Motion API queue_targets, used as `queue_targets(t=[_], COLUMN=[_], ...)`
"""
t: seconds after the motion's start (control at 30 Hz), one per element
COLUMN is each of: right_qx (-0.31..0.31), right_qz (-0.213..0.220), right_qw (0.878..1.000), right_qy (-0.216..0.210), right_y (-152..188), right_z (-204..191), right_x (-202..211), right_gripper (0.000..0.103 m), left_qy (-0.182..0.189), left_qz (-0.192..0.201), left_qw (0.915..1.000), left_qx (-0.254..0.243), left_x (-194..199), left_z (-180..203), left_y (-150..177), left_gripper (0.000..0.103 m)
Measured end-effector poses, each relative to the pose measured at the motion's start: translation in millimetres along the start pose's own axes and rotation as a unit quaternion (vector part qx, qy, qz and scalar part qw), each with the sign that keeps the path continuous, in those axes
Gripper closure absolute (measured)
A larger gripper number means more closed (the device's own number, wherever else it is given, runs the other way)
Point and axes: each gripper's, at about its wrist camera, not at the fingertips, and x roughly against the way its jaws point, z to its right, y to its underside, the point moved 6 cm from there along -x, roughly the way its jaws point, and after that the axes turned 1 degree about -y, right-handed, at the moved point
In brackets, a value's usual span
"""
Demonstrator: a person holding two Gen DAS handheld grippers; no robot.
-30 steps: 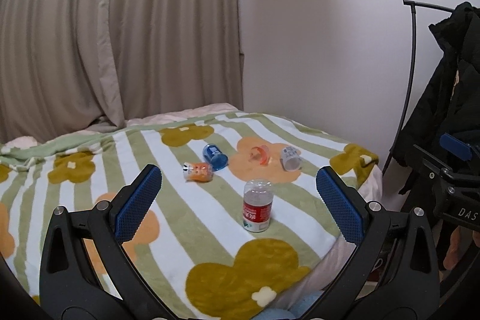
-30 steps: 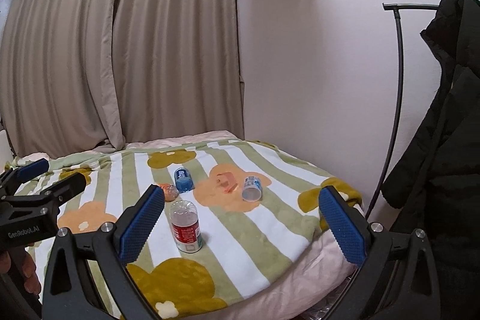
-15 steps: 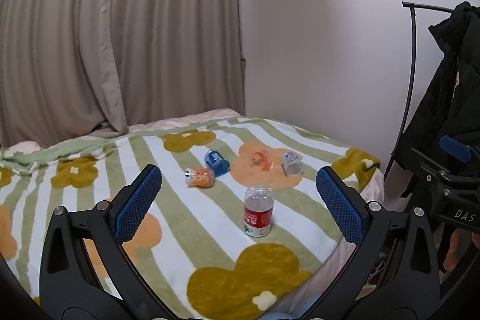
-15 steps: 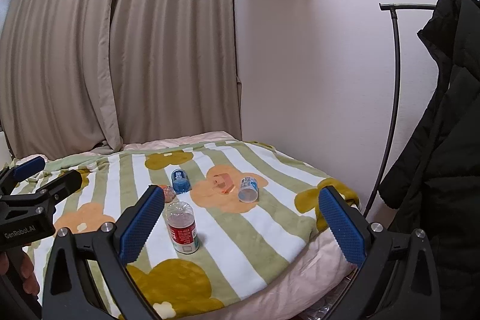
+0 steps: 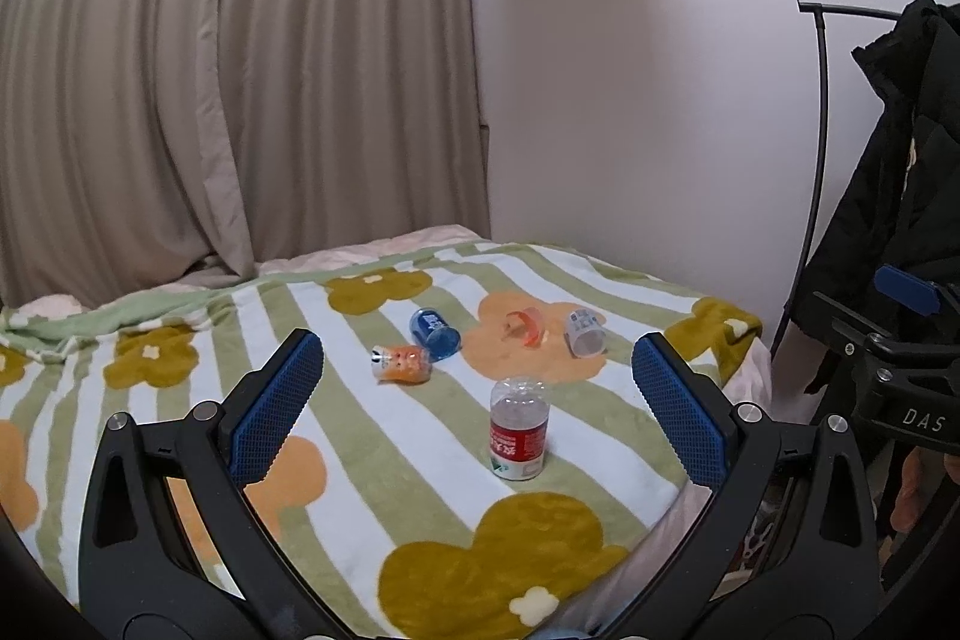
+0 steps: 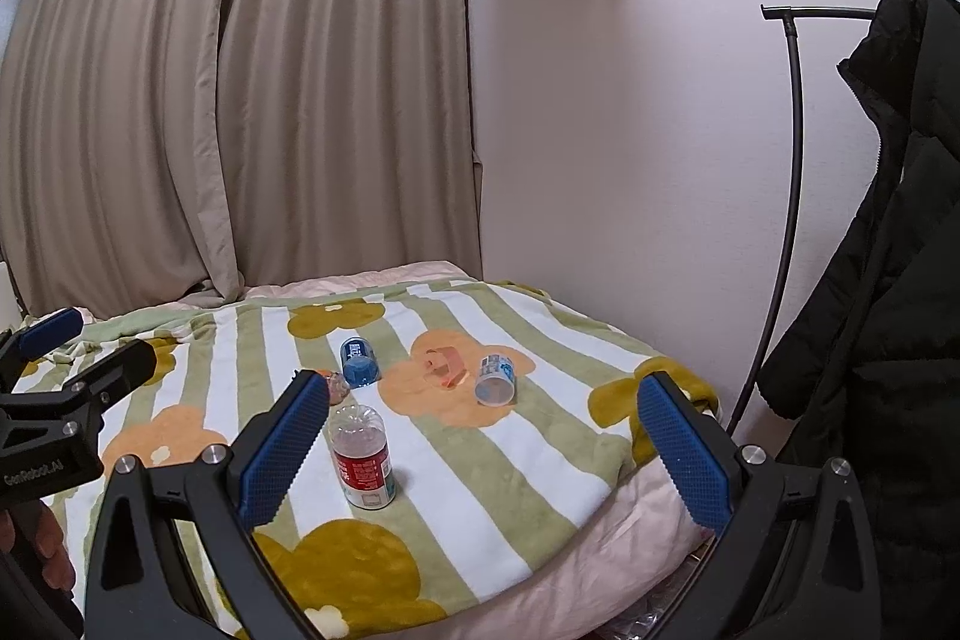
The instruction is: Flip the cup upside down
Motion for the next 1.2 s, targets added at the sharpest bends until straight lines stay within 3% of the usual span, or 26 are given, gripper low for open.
queue_targets(t=[1.2], right_qx=[0.000], right_qz=[-0.001], right_qw=[1.000], right_qy=[0.002], right_y=[1.2], right_z=[1.9], right_x=[-2.0], right_gripper=[0.000], left_qy=[-0.014], left_qz=[0.023], left_qw=[0.9996], left_qx=[-0.009], left_x=[5.5], left_z=[4.4], left_y=[-6.8], left_gripper=[0.000])
